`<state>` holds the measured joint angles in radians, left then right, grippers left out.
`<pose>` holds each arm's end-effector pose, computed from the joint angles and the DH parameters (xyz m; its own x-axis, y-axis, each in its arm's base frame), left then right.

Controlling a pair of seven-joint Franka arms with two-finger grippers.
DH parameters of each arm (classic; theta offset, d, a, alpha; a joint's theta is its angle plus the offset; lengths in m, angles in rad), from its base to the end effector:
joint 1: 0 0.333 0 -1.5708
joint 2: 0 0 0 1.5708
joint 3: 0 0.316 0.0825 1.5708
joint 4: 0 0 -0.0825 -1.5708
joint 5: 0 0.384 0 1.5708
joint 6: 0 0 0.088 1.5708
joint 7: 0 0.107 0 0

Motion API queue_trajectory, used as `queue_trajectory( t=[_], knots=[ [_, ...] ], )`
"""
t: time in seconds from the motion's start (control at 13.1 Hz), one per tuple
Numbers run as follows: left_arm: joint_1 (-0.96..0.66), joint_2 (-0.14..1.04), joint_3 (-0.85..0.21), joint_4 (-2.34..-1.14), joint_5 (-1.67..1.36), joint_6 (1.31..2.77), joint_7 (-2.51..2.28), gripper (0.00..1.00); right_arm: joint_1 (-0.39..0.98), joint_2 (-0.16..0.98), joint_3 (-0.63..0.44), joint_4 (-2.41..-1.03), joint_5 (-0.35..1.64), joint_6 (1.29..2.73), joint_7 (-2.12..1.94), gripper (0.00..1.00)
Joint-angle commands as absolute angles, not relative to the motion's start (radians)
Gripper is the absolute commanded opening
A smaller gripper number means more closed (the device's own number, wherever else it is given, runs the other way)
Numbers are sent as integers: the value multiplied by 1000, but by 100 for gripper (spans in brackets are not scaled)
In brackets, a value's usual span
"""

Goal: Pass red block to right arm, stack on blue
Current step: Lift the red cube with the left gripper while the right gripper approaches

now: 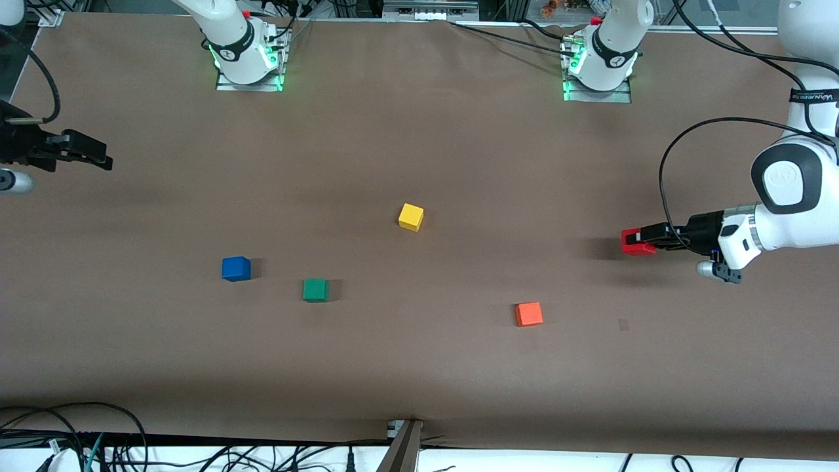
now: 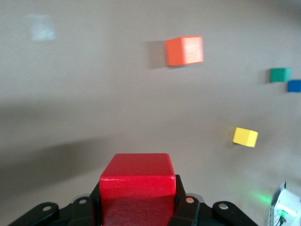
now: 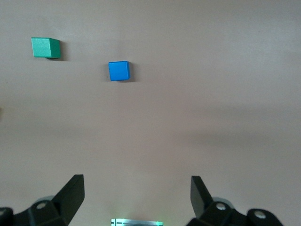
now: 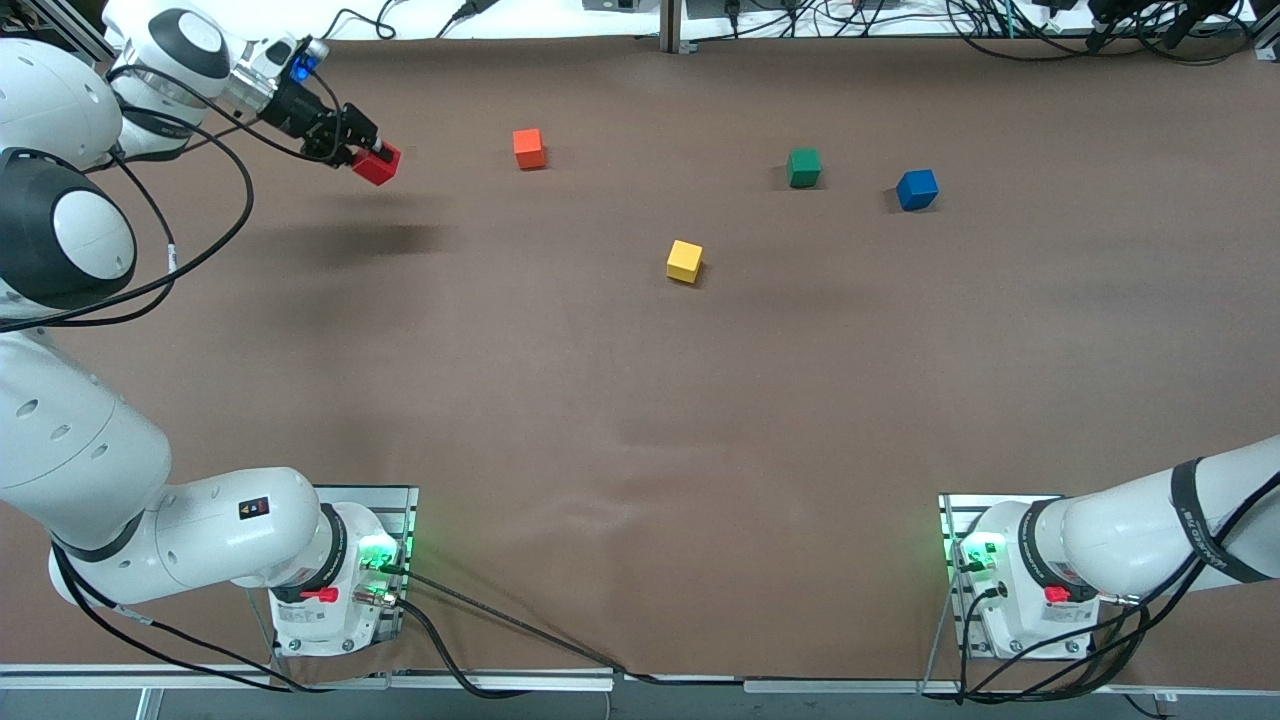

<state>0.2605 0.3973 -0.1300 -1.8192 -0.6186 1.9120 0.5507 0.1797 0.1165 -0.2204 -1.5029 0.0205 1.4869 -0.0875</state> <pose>0.6145 0.0441 0.3133 0.9913 -0.1257 -0.0393 -0.0750 -0.7841 0.6161 0.5785 -0.0140 0.5848 0.9905 0.0470 -0.1293 0.0466 -0.9989 -0.0064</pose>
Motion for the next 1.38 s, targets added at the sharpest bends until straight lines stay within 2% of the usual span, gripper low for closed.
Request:
queue_trajectory(
  t=[0.0, 0.23, 0.54, 0.84, 0.92, 1.07, 1.3],
  knots=[
    [267, 396, -188, -1793, -647, 1878, 679, 18, 201, 156, -216, -1491, 24, 1483, -87, 100],
    [264, 405, -251, -1790, -713, 1861, 826, 19, 233, 176, -215, -1491, 26, 1483, -93, 100],
    [235, 445, -276, -1755, -851, 1861, 1187, 15, 290, 222, -209, -1491, 64, 1486, -97, 100],
    [227, 446, -394, -1740, -1020, 1870, 1249, 11, 276, 316, -213, -1489, 433, 1489, -98, 100],
    [216, 446, -417, -1700, -1032, 1876, 1268, 9, 275, 346, -215, -1489, 534, 1489, -101, 100],
    [164, 468, -419, -1625, -1040, 1882, 1385, 7, 265, 408, -215, -1491, 735, 1491, -109, 100],
    [92, 482, -420, -1614, -1122, 1957, 1592, 3, 267, 471, -213, -1497, 1005, 1497, -121, 100]
  ],
)
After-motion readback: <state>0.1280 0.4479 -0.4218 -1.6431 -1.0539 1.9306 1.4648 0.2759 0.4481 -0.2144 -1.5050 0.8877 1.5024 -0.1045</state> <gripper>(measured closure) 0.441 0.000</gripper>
